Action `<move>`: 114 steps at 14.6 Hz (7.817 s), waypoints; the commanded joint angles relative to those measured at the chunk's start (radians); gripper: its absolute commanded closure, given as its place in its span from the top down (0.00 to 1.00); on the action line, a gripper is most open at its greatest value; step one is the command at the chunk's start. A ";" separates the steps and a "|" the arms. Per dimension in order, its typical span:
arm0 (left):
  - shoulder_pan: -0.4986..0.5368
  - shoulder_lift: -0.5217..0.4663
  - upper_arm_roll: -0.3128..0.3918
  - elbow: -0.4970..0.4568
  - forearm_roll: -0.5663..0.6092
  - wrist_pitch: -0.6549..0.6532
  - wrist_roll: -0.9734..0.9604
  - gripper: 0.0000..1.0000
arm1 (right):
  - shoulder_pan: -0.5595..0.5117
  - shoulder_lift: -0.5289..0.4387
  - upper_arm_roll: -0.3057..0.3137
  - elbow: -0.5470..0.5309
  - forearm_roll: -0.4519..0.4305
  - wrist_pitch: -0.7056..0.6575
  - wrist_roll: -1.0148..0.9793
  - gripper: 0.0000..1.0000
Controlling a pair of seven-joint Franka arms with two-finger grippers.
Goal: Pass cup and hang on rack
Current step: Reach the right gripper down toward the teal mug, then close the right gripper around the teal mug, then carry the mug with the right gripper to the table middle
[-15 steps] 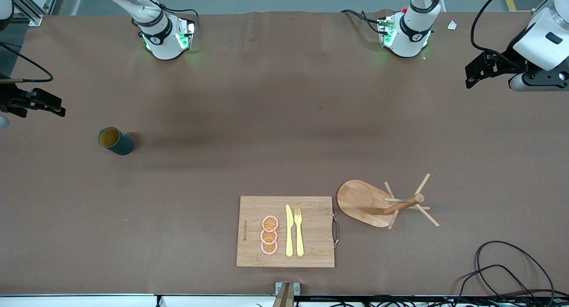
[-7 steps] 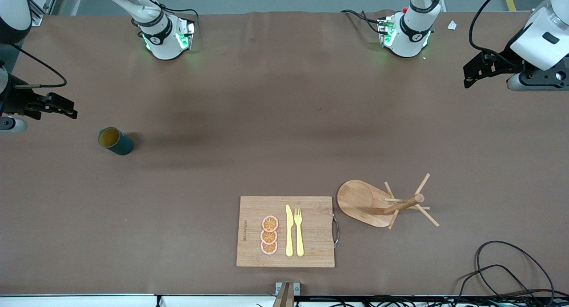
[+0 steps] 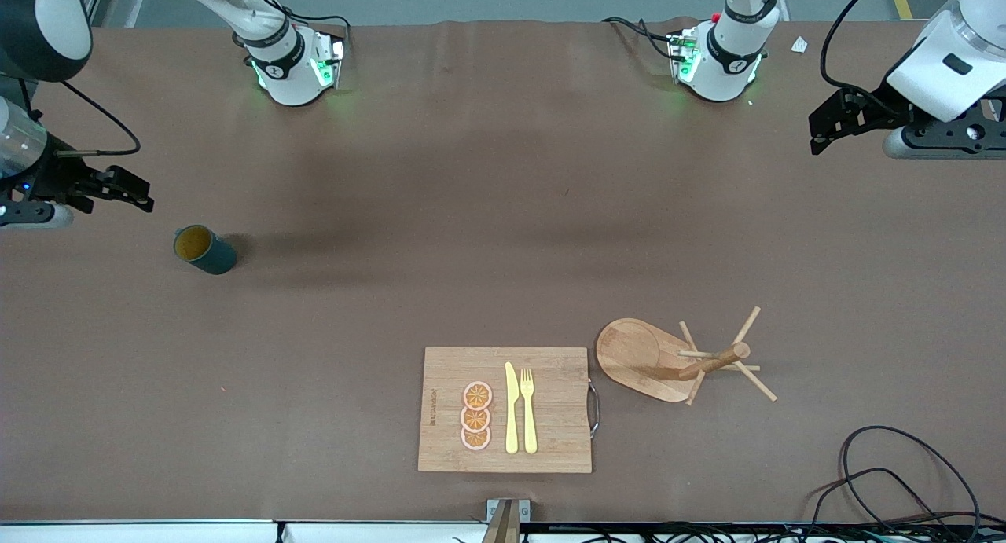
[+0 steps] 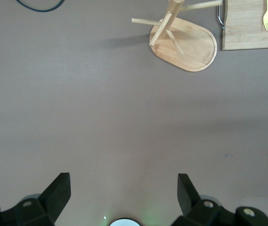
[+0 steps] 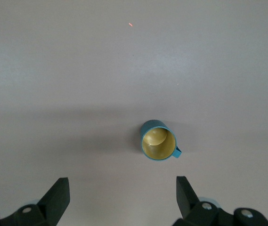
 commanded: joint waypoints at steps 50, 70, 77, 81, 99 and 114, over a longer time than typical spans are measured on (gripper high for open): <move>0.002 0.036 -0.060 0.002 0.021 0.008 -0.011 1.00 | -0.094 0.223 0.011 -0.561 0.018 0.874 -0.135 0.16; -0.013 0.059 -0.060 0.009 0.021 0.016 -0.063 1.00 | 0.501 0.048 0.016 -0.485 0.030 0.587 0.878 0.00; -0.013 0.065 -0.060 0.009 0.021 0.027 -0.063 1.00 | 0.851 0.258 0.016 -0.232 0.028 0.585 1.449 0.00; -0.016 0.075 -0.061 0.009 0.021 0.030 -0.063 1.00 | 0.968 0.478 0.012 0.041 0.015 0.520 1.704 0.00; -0.071 0.199 -0.146 0.047 0.017 0.110 -0.313 1.00 | 1.114 0.891 0.012 0.606 -0.090 0.321 1.668 0.00; -0.077 0.222 -0.144 0.078 0.027 0.111 -0.342 1.00 | 1.135 0.893 0.006 0.617 -0.093 0.318 1.758 1.00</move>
